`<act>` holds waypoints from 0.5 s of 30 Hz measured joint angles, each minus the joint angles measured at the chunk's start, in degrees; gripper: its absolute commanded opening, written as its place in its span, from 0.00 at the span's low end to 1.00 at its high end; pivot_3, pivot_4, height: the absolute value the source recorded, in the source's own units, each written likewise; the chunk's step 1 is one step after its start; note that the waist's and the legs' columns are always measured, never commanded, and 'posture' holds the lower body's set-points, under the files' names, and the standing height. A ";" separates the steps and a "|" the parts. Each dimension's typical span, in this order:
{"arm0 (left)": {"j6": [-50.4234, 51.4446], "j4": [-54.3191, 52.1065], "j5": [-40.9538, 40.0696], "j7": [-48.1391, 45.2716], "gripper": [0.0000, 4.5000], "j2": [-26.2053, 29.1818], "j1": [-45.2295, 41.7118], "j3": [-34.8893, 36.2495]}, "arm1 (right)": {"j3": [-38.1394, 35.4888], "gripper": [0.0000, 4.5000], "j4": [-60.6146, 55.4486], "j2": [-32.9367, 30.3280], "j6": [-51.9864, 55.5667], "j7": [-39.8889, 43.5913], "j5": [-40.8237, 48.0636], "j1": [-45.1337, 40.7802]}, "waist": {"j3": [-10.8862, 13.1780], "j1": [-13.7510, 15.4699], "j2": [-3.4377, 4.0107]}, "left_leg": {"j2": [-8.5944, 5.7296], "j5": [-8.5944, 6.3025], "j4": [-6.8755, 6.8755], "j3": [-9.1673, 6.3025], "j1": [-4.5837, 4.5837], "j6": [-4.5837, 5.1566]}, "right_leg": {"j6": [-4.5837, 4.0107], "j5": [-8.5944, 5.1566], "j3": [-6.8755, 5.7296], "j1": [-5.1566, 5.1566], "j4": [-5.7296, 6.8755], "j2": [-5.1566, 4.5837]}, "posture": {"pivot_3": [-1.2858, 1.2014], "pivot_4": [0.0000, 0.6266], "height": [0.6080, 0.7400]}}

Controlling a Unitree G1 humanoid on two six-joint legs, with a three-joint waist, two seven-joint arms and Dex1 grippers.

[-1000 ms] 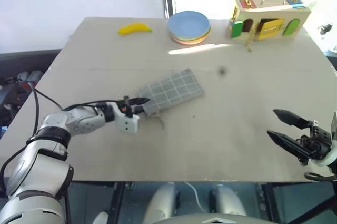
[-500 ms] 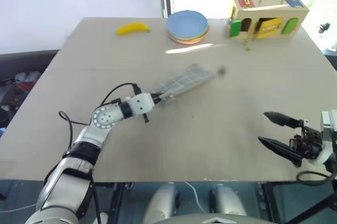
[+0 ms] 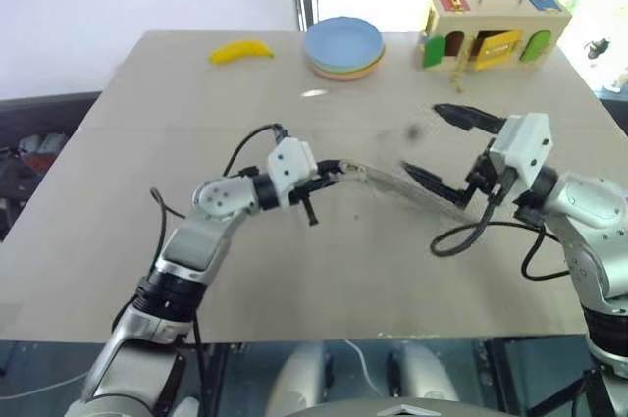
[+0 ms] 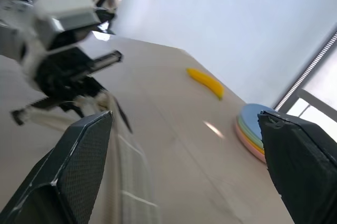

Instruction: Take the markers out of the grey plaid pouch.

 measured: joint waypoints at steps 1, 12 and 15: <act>0.07 0.23 0.01 0.01 0.01 -0.65 -0.05 0.19 | 0.44 1.00 -0.02 -0.14 0.04 0.27 0.00 0.00 | 0.01 -0.01 -0.01 | -0.01 0.00 0.01 0.00 0.00 0.00 | 0.00 0.00 0.00 0.00 0.00 0.00 | 0.52 0.24 1.00; 1.58 1.35 0.67 0.24 0.01 -4.88 -0.23 0.74 | 10.26 1.00 4.25 -1.75 -10.53 4.52 -11.15 0.06 | 0.02 -0.42 -0.03 | 0.05 0.01 0.00 0.02 0.09 -0.02 | 0.00 0.00 0.02 0.00 0.09 0.06 | 0.52 0.24 1.00; 1.60 1.73 1.32 0.35 0.00 -5.22 -0.23 1.19 | 10.68 0.94 5.71 -1.10 -12.93 4.43 -12.69 -0.04 | 0.02 -0.39 -0.03 | 0.05 0.01 0.00 0.02 0.08 -0.02 | 0.00 0.00 0.02 0.00 0.07 0.05 | 0.52 0.24 1.00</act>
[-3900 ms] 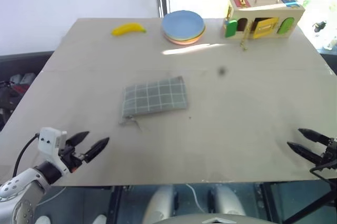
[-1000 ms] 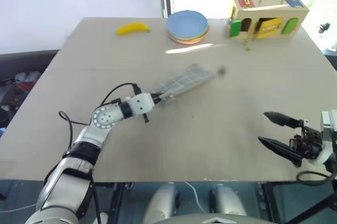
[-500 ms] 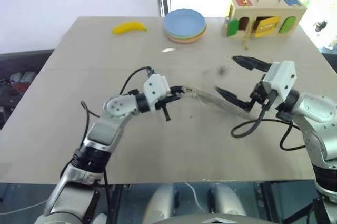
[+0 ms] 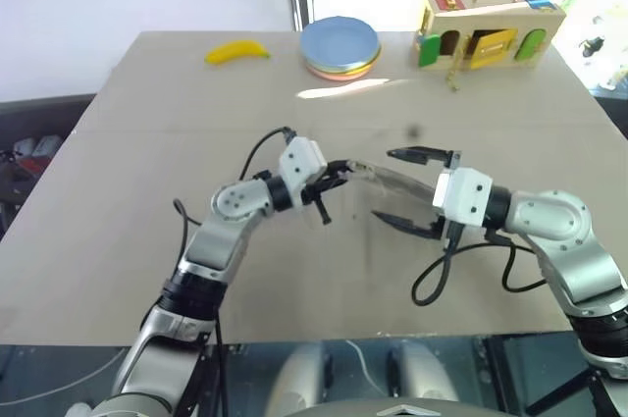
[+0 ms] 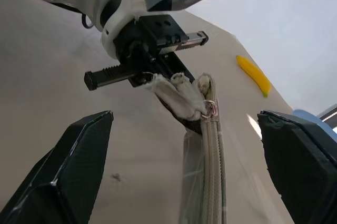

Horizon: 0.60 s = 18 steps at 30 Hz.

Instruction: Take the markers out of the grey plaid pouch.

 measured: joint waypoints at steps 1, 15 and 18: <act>0.02 0.05 0.06 0.01 0.00 -0.07 0.00 0.04 | 0.10 0.88 0.21 0.35 -0.66 -0.04 -0.12 -0.06 | 0.00 0.00 0.00 | 0.00 0.00 0.00 0.00 -0.01 0.00 | 0.00 0.00 0.00 0.00 -0.01 0.00 | 0.52 0.24 1.00; 0.43 1.23 1.06 0.11 0.00 -1.52 0.38 0.65 | -0.28 0.03 0.96 5.06 -0.11 -2.31 1.59 -1.39 | 0.01 0.06 -0.01 | 0.00 0.00 -0.01 -0.01 0.00 0.00 | 0.00 0.00 0.00 -0.01 0.00 -0.01 | 0.52 0.24 1.00; 1.12 1.23 1.18 0.66 0.00 -1.94 0.27 1.44 | -3.21 0.03 1.10 7.53 4.11 -5.60 4.74 -1.36 | 0.01 0.07 -0.01 | 0.00 0.00 -0.01 -0.01 0.00 -0.01 | -0.01 0.00 0.01 -0.01 0.02 -0.02 | 0.52 0.24 1.00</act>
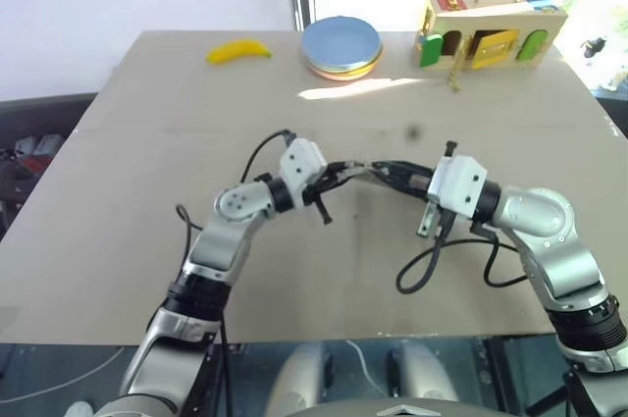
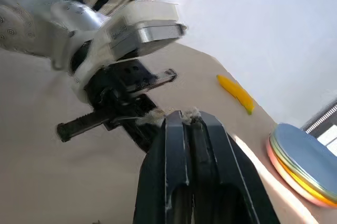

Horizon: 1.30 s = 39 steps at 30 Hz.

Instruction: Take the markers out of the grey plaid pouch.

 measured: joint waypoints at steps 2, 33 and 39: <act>0.91 0.01 -0.27 0.89 0.00 -0.40 -0.56 0.75 | -4.60 0.03 1.15 1.84 4.15 -3.51 4.05 -0.01 | 0.00 0.16 0.00 | -0.01 0.00 0.00 -0.02 -0.01 0.00 | 0.00 0.00 -0.02 0.01 0.00 -0.02 | 0.52 0.24 1.00; 6.20 -0.99 1.69 8.06 0.00 -5.33 2.21 2.24 | -10.89 0.73 -3.46 5.82 34.12 -22.15 27.42 -1.78 | 0.01 0.25 0.02 | -0.01 0.00 -0.06 0.02 -0.04 0.00 | -0.01 0.00 0.06 -0.06 -0.01 -0.06 | 0.52 0.24 1.00; 2.69 -0.99 4.55 7.38 0.00 -6.33 3.19 -0.44 | -10.51 0.73 -3.84 3.94 43.44 -24.12 30.57 -4.29 | 0.01 0.08 0.02 | -0.03 -0.01 -0.08 0.03 -0.08 0.01 | -0.01 0.00 0.07 -0.07 -0.06 -0.15 | 0.52 0.24 1.00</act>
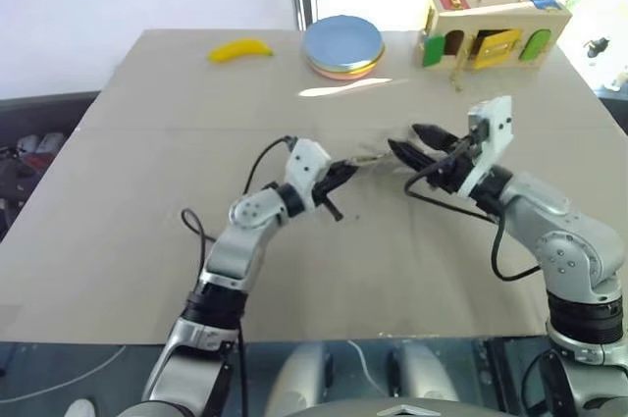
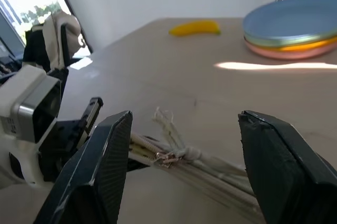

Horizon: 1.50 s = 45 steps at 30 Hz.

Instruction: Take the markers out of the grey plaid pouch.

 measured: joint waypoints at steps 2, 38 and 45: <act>-0.60 0.00 0.39 -0.44 0.00 -0.32 0.34 -0.93 | 0.97 0.73 -0.03 -1.33 2.37 -0.04 0.30 -1.37 | 0.00 -0.11 0.00 | 0.01 0.00 0.00 0.01 0.00 0.00 | 0.00 0.00 0.00 -0.01 0.01 -0.02 | 0.52 0.24 1.00; -14.35 6.03 8.61 -2.28 0.00 -0.24 -0.59 -4.78 | -0.95 0.00 4.65 -3.15 17.90 1.21 -0.67 -9.26 | 0.00 -0.05 -0.02 | -0.03 -0.02 0.02 -0.06 -0.05 0.04 | 0.00 0.00 -0.12 -0.02 0.00 -0.12 | 0.52 0.24 1.00; -8.52 3.88 5.21 2.38 0.00 -3.32 0.04 -1.11 | -19.46 0.00 6.58 11.00 13.85 -18.36 -0.81 -9.06 | -0.01 -0.01 -0.01 | -0.03 0.01 0.00 -0.05 -0.25 0.00 | 0.00 0.00 -0.08 -0.29 0.09 -0.11 | 0.52 0.24 1.00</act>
